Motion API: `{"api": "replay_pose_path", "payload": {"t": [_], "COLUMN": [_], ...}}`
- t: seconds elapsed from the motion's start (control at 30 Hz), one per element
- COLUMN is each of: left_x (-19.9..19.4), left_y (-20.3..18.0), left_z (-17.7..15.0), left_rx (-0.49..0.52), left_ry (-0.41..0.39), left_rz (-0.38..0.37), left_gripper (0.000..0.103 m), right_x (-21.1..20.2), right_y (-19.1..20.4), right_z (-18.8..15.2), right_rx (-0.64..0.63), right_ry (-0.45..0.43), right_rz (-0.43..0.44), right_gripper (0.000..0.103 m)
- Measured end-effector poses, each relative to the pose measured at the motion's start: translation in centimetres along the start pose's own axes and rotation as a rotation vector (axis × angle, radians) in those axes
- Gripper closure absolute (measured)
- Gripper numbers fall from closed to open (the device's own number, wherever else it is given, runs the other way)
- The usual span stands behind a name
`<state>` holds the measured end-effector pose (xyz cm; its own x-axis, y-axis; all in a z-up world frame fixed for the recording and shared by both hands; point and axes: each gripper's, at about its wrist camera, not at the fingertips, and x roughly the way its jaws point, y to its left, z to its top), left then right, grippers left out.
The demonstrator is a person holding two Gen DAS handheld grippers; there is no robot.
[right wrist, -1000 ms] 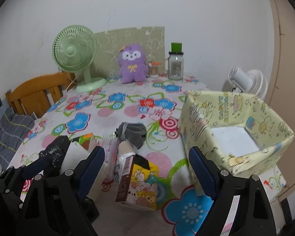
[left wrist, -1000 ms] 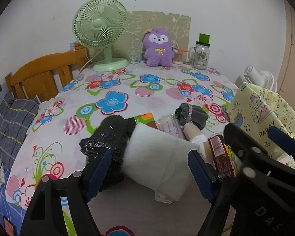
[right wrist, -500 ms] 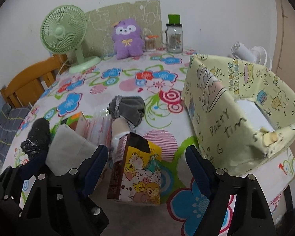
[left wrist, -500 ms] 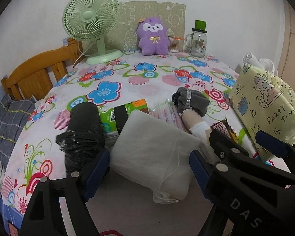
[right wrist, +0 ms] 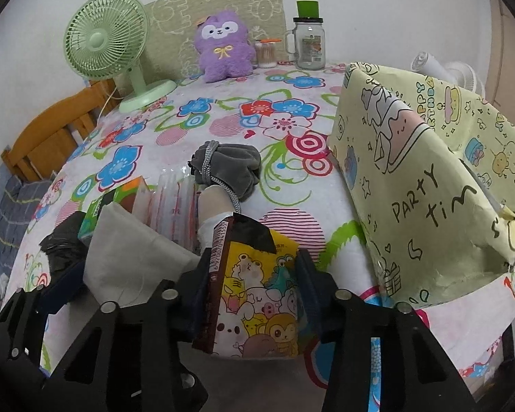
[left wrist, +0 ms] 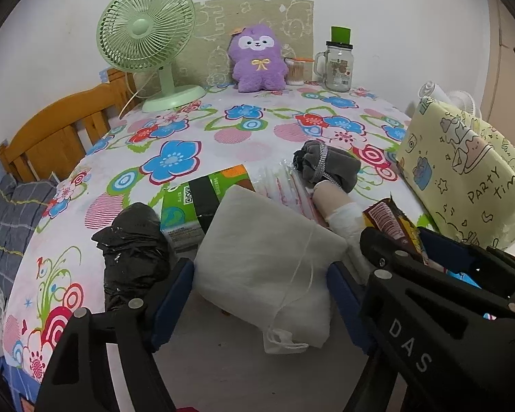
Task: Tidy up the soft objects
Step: 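Grasp the cartoon snack box with the right tool while the left tool grasps the white cloth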
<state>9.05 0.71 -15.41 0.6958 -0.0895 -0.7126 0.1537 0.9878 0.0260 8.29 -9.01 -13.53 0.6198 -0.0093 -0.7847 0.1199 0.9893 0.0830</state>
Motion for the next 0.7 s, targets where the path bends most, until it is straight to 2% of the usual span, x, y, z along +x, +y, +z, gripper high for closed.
{"api": "replay_pose_path", "payload": {"t": [0.3,0.57,0.7], "left_x": [-0.8,-1.5,-2.0], "left_y": [0.0,0.4,0.6], "left_z": [0.1,0.0,0.2], "left_rx": [-0.015,-0.03,-0.038], "left_ry": [-0.015,-0.031,-0.034], "left_rz": [-0.007,-0.002,-0.009], "left_gripper": [0.041,0.063,0.066], "right_x": [-0.9,-1.7,-2.1], "right_y": [0.2,0.5,0.7], "right_z": [0.1,-0.1,0.1], "right_rx": [-0.005,-0.012,-0.011], "right_ry": [-0.021,-0.036,-0.038], "right_rz": [0.011,0.024,0.031], "right_gripper": [0.058,0.058,0.058]}}
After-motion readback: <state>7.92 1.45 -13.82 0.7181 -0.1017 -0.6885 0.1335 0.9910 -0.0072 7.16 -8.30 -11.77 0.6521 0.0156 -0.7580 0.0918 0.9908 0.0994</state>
